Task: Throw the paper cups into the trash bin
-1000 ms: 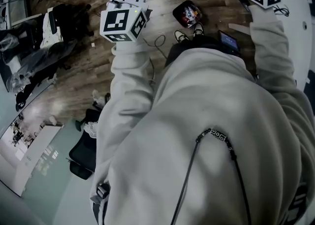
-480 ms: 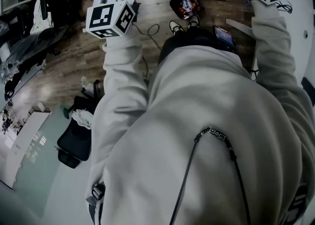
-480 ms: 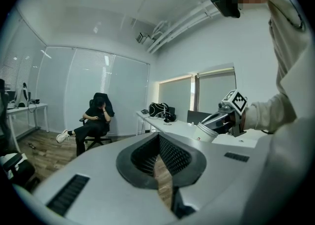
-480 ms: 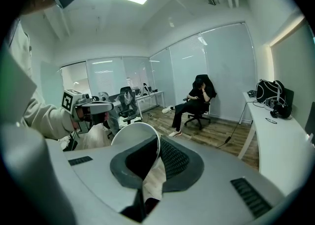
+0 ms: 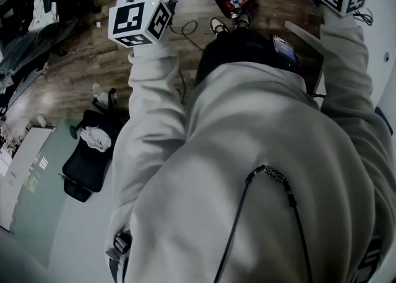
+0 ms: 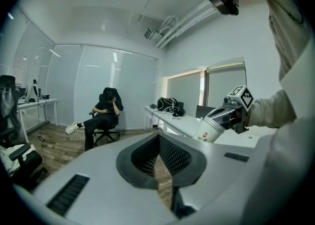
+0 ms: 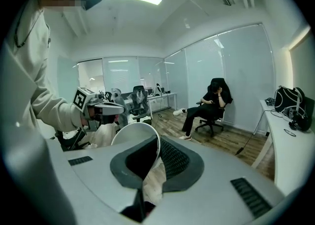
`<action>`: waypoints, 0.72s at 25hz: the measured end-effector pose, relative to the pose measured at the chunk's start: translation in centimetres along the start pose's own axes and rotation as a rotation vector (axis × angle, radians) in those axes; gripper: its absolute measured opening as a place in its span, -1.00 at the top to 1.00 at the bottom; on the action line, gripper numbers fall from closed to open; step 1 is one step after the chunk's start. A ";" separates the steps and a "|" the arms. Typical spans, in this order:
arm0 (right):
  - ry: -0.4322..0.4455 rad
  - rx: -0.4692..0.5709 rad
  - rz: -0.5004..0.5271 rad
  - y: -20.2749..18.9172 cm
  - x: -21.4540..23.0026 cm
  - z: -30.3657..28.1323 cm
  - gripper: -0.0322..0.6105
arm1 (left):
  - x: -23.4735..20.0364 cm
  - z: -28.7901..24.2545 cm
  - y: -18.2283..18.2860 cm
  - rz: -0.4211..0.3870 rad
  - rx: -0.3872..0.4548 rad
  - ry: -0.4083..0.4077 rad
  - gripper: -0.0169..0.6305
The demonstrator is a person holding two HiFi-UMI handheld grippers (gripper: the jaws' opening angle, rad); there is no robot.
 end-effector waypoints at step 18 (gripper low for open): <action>0.170 -0.328 -0.084 -40.4 -1.0 -14.7 0.77 | 0.8 -12.7 -40.1 0.258 -0.250 -0.263 0.96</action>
Point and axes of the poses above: the fingertips, and each gripper's own axes: z backward along the fingers, x to its right, y out of its top, the point moved 5 cm from there along z, backward along the fingers, and after that the axes turned 1 degree about z, right-handed, at the moved point
